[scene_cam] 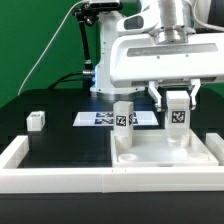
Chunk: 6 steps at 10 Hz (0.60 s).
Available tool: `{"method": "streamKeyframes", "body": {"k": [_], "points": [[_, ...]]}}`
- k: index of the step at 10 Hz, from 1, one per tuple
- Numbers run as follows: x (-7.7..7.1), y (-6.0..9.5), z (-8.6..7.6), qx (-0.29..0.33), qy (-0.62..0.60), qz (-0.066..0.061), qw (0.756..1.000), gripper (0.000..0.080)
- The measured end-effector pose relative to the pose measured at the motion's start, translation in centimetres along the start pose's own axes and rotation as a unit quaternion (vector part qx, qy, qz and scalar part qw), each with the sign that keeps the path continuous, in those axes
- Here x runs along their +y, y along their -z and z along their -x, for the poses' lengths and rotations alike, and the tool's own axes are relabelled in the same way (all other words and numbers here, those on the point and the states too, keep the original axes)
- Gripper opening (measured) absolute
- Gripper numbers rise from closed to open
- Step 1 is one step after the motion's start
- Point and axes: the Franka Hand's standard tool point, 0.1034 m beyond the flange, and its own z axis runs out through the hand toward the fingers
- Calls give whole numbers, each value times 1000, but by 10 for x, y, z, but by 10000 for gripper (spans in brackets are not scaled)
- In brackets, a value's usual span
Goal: Assemble square table
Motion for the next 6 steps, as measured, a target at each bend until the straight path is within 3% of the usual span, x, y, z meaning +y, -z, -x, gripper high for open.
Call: {"method": "streamKeyframes", "body": {"k": [6], "points": [[-27, -8, 4, -3, 13, -12, 1000, 290]]}}
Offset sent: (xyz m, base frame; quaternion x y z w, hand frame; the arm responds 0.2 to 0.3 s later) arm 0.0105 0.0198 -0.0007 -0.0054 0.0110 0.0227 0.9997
